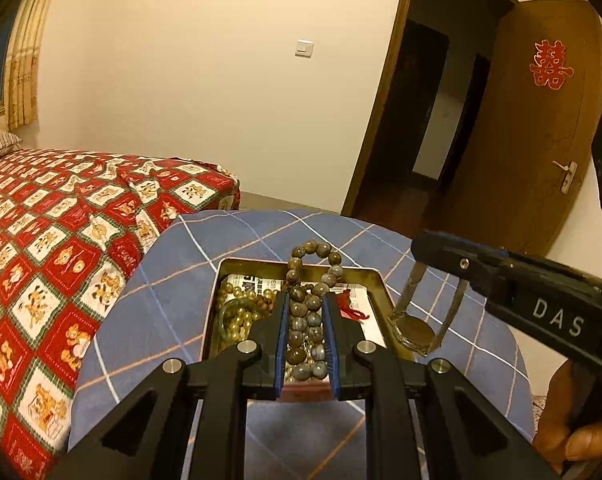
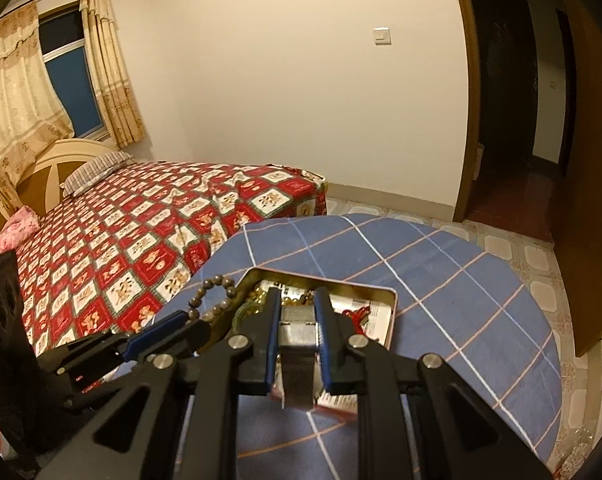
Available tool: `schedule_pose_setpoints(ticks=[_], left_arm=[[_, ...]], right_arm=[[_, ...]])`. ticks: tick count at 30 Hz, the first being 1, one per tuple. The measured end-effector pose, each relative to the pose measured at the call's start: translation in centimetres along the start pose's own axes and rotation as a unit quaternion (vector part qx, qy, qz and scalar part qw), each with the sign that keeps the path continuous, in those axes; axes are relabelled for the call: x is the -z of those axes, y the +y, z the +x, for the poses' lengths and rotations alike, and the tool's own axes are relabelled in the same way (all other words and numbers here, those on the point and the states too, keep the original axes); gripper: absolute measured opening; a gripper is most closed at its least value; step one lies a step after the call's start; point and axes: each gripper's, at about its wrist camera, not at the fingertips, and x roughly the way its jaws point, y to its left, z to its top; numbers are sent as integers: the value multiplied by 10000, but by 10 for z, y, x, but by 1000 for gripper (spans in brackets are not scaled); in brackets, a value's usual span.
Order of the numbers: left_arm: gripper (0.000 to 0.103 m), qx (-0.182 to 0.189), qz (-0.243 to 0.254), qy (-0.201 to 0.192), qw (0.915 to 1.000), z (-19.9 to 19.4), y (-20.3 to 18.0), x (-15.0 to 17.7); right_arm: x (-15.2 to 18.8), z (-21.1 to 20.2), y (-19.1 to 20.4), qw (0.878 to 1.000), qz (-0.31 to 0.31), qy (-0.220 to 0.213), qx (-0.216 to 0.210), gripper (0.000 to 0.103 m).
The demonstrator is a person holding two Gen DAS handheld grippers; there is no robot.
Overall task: Organize jewelry
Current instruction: 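Carry the grey bracelet with the left tool while the right tool carries the watch into the tin, then open the left tool releasing the bracelet while the right tool releases the watch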
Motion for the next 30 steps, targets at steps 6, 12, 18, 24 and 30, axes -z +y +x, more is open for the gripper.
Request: schedule_pose_setpoints(ticks=[6,12,18,24,30], left_arm=[[16,10,28,100,9999,23,-2,-8],[16,29,23,208,9998,43,-3,-14],[16,-16,-37,431,9991,72,-1,-14],[16,-90,-100,755,9971,100,2,-6],[16,-146,-106,928,9955,116,3,1]], right_arm=[[-15,14,-11,10000,65,-24,45,20],[-24,30,-20,9998,162,3,63,20],[-21,55,-28,9995,182,224,137,20],[-11,83,-46,9975,369,548,234,20],[1,104,-58,9947,494,869,250,20]])
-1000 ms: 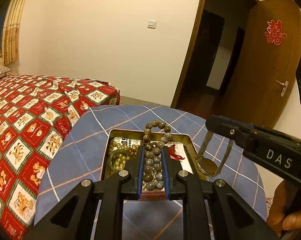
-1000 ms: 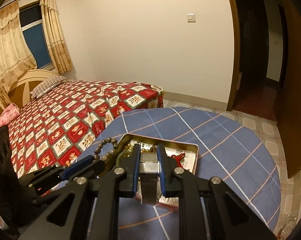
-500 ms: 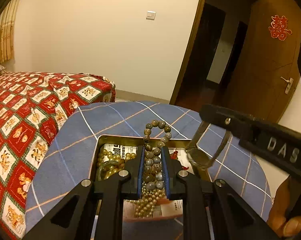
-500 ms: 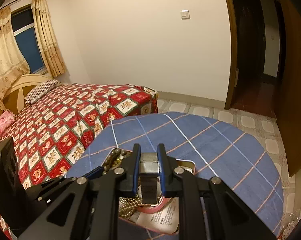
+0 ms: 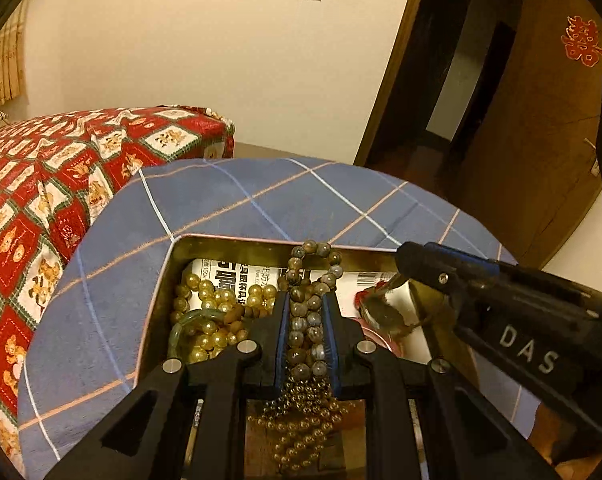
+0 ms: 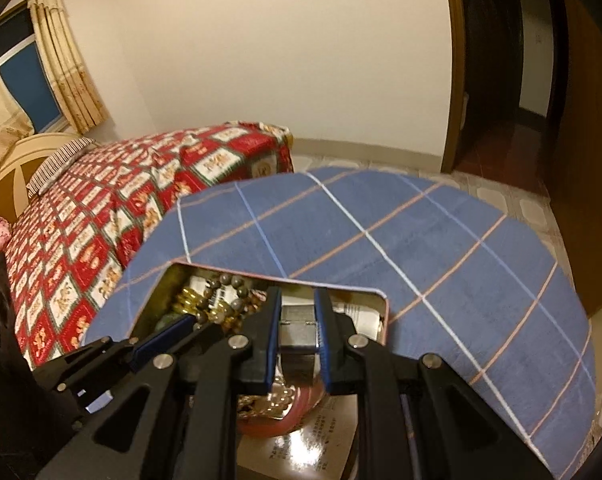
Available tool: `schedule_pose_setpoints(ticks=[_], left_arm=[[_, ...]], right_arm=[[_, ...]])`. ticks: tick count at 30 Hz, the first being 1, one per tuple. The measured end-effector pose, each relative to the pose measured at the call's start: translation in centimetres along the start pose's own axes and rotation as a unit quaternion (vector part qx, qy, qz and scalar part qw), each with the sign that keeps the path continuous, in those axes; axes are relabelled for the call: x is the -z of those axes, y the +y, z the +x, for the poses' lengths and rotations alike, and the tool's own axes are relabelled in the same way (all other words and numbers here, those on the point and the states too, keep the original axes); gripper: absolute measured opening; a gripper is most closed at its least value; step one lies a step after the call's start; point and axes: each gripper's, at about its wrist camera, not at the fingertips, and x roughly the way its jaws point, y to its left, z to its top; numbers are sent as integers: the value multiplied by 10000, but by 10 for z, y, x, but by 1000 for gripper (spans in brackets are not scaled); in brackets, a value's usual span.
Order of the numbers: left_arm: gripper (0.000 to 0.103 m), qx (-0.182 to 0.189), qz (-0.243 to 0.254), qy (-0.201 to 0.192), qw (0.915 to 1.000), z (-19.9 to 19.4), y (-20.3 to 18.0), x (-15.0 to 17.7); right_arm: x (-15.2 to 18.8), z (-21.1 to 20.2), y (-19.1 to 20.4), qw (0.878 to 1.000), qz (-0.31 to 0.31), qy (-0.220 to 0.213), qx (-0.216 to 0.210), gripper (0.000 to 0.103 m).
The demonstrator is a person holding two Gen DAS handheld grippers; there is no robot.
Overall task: Organize jewelry
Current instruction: 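Open the left tool releasing the bracelet while the right tool releases the watch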
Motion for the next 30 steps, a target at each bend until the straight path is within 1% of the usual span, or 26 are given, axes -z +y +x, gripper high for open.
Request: schedule_pose_setpoints(ticks=[10,13,19,23,24,26,27,30], left_arm=[[16,-161,90,119,9998,18,1,5],[16,-220,123,124,9996,21,0,5],[16,-281,105,146,9994,22,-1,5],[16,-367,142,159,9991,22,-3,4],[16,-382,141,168,9990,22,-3,4],[16,-422,107,189,9989,19,-2,5],[16,-421,84,197,9989,18,-2,5],[16,-456,82,205,9987,16,-2,6]], right_arm=[[11,25,-11,9995,107,294,34,20],[12,26,-12,9995,94,299,39,20],[20,28,-15,9989,129,443,-6,20],[23,24,-18,9988,194,449,-98,21],[23,23,-18,9985,249,463,-140,21],[24,20,-21,9978,374,496,-224,28],[24,18,-21,9979,398,473,-214,34],[25,9,-21,9987,369,314,-164,34]])
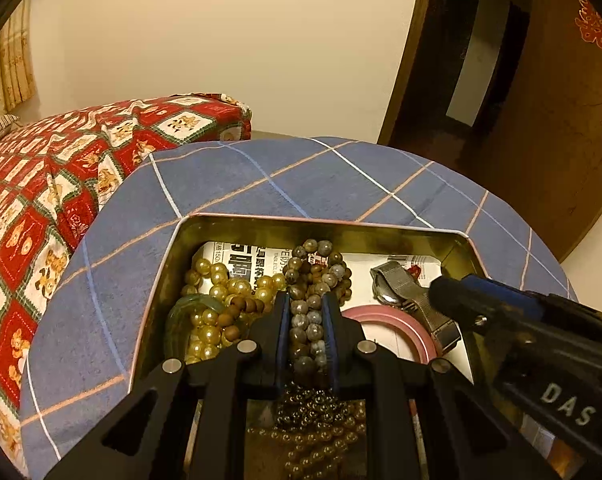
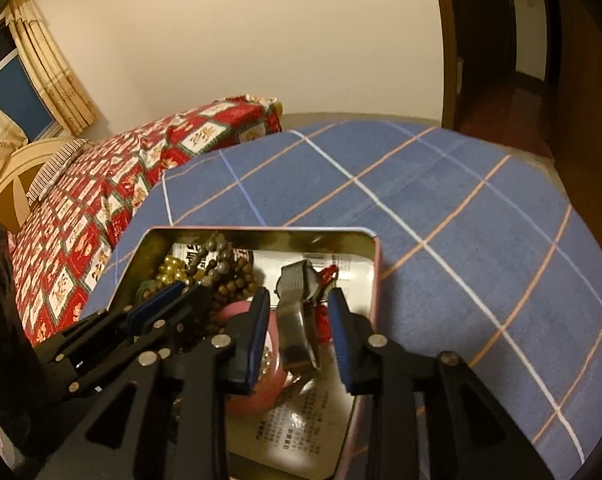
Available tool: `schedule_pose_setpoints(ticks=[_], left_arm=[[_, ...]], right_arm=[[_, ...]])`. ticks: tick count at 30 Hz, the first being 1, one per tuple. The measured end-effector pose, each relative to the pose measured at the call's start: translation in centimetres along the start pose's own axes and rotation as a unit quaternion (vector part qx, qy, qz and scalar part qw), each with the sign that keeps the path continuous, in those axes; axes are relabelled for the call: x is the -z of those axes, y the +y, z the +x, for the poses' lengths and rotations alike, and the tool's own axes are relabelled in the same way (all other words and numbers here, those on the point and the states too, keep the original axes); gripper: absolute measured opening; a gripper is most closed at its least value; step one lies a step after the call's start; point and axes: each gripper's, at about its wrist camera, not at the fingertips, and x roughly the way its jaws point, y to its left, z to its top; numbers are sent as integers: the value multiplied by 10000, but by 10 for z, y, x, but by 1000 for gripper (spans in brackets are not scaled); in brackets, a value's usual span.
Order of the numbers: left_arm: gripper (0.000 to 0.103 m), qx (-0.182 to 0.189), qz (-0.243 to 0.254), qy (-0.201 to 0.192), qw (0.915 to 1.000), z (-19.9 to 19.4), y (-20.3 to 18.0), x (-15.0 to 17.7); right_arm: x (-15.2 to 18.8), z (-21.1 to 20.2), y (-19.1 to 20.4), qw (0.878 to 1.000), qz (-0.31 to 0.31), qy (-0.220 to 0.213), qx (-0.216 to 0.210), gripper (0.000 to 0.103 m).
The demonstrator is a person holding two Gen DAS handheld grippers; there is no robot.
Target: Organize jewelry
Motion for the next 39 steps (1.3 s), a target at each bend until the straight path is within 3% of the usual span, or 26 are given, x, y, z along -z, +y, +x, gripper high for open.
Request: schedule_pose_setpoints(ticks=[11,17,19,21,29,39], left_arm=[[19,-295,16,71,9995,-2,-4,2],[48,-406,24,219,9989,-9,-8,5],[60,-518,54,160,9985,-17,-10,6],[70,-743,97,32,9972,-26,-10,8],[71,-829,-172,-74,9964,-49,-4,22],[71,-924,-352,-703,9926,-106,1,63]], right_arm=[[8,-17,-6,9996,248,-107,-1,33],[14,-25,-2,9996,199,-200,43,39],[16,-30,-3,9993,243,-286,77,57],[19,-36,-4,9987,287,-402,129,64],[36,-50,-7,9975,457,-491,212,74],[65,-83,9,9960,239,-760,397,78]])
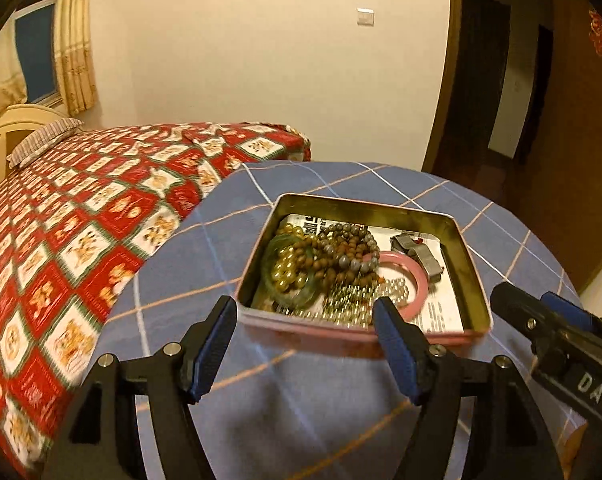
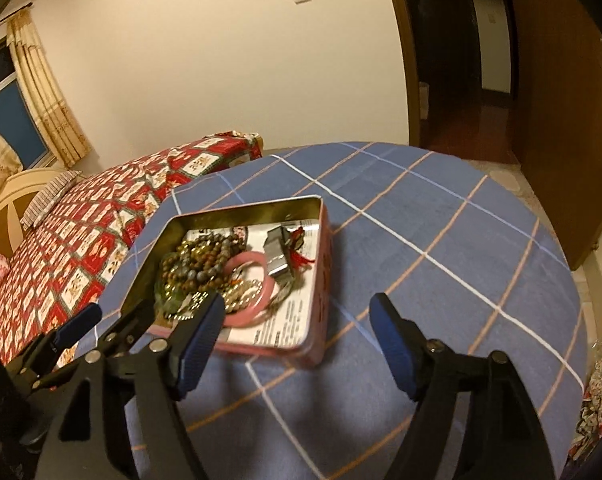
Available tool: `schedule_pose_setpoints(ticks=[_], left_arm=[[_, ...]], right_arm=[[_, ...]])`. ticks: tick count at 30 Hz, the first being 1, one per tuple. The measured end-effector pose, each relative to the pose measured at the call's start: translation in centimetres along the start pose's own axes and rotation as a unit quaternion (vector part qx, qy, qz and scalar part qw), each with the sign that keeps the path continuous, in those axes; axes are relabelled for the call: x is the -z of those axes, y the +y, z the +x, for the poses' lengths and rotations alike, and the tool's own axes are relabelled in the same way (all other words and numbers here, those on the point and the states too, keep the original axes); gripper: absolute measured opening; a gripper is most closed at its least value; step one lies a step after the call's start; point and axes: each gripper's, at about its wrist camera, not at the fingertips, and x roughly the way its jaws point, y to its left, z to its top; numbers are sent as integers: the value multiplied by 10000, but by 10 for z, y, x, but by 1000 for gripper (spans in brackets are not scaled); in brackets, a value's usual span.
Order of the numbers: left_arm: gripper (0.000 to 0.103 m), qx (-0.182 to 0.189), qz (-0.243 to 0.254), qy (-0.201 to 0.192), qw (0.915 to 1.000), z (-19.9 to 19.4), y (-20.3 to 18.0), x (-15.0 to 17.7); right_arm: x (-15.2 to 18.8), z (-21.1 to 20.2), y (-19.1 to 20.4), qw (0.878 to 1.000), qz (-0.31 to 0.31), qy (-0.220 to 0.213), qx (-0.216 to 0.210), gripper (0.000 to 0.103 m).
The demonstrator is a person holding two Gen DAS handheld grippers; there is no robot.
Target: Organize jewelry
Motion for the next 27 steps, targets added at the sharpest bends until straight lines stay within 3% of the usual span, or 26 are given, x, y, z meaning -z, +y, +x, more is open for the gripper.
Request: schedule_pose_setpoints(ticks=[7,15,27], left_arm=[[71,-153,-186,-196,9995,-33,13,18],[74,-428,-183,-714,9964,-75,23,19],[79,-476,-273,-1236,9908,-118,30,13]], right_arm=[[15,-30,14,9991,-258,-336,91,91],[23,-66,36,9948,-612,-771,273,96],[24,-101,50,9876,-717,-1326,446,99]])
